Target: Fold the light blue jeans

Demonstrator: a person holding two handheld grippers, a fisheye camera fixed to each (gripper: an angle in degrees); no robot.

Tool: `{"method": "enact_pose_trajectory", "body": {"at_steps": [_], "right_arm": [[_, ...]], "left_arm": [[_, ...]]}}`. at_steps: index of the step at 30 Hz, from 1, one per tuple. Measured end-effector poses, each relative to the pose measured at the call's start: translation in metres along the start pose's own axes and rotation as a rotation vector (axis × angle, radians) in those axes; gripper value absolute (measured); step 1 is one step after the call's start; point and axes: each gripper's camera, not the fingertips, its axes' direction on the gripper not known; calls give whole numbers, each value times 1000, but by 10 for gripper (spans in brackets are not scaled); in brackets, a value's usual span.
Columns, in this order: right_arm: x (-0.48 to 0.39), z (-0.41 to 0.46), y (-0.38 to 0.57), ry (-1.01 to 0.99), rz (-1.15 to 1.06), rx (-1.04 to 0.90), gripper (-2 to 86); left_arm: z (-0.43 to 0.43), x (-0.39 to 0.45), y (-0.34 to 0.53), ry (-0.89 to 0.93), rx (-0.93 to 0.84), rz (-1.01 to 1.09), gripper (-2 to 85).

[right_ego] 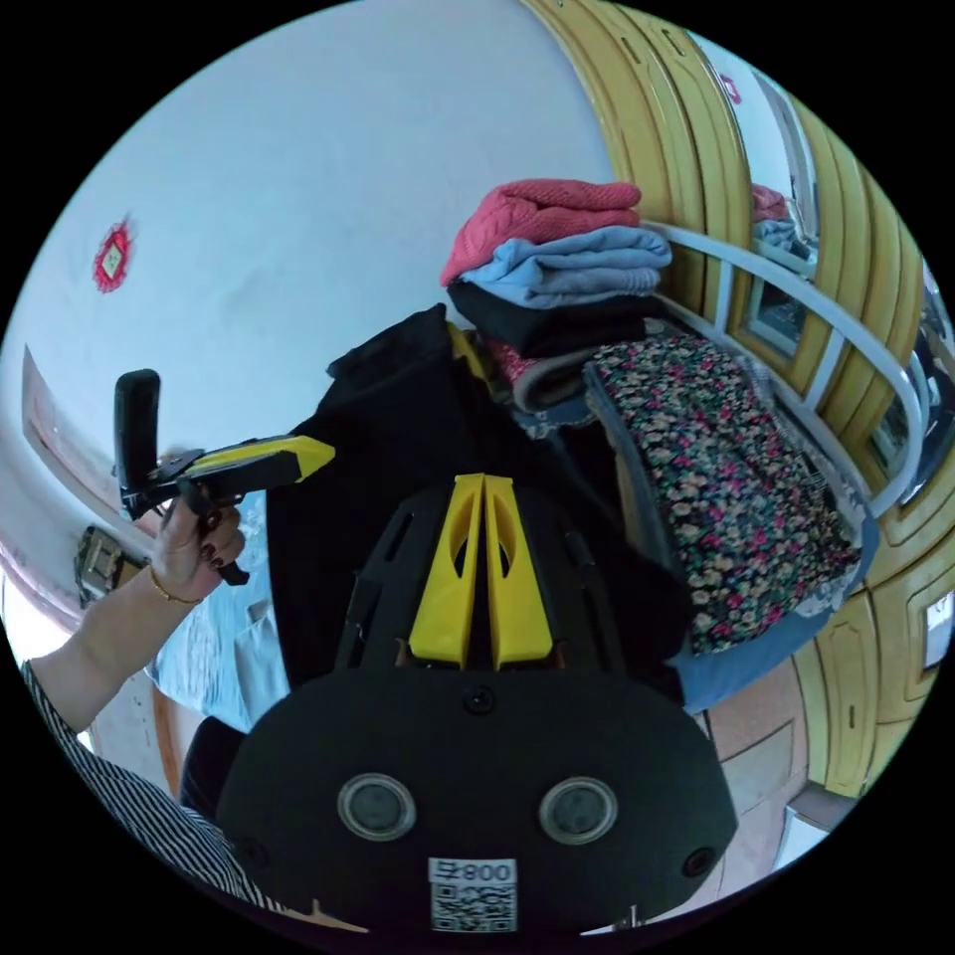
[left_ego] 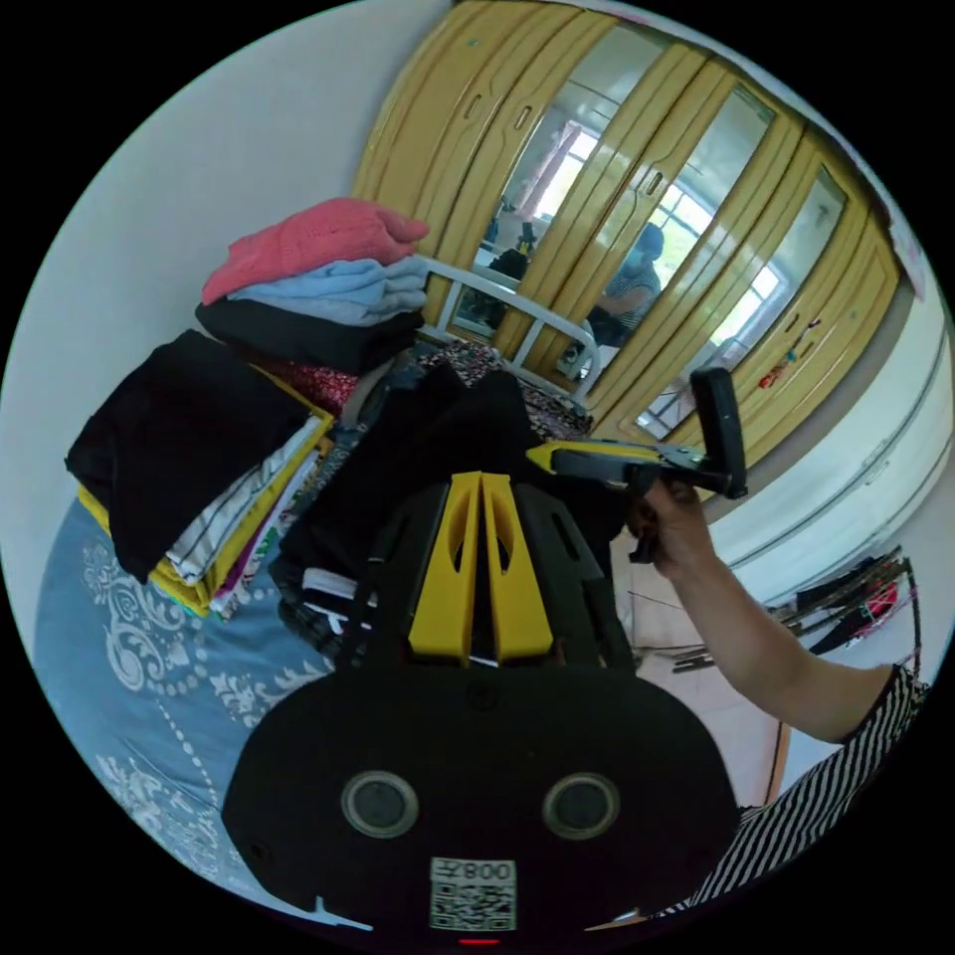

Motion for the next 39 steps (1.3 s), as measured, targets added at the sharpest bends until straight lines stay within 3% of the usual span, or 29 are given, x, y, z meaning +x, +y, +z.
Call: {"method": "enact_pose_trajectory", "body": {"at_steps": [2, 7, 11, 13, 16, 17, 19, 21, 25, 28, 33, 35, 39], "right_arm": [[-3, -1, -16, 112, -16, 8, 0], [-12, 8, -31, 174, -39, -33, 0], [-26, -39, 13, 70, -69, 265, 0], [-26, -39, 31, -7, -102, 319, 1], [-9, 20, 15, 44, -57, 29, 1], [3, 38, 9, -21, -42, -52, 1], [20, 30, 8, -96, 47, -6, 2], [22, 8, 17, -108, 26, 83, 4], [27, -36, 76, -138, -39, 192, 15], [44, -42, 155, -280, 48, 197, 39], [57, 18, 289, -547, 395, -78, 90], [53, 52, 339, -754, 582, -145, 103], [38, 86, 359, -782, 600, -283, 115]], "left_arm": [[3, -5, -4, -62, 9, -12, 1], [14, -25, -2, -37, -13, -61, 2], [11, -42, 8, 21, 6, -96, 2], [10, -48, 13, 21, 11, -91, 2], [6, -58, 25, 21, 23, -99, 3], [3, -64, 30, 39, 29, -111, 3], [-9, -69, 42, 62, 67, -136, 4], [-42, -69, 69, 63, 153, -73, 7], [-95, -83, 146, 96, 144, 17, 23], [-129, -119, 243, 67, 57, -157, 58], [-167, -180, 452, 262, 101, -812, 125], [-171, -186, 501, 310, 163, -948, 138], [-161, -202, 545, 470, 243, -1040, 173]]}}
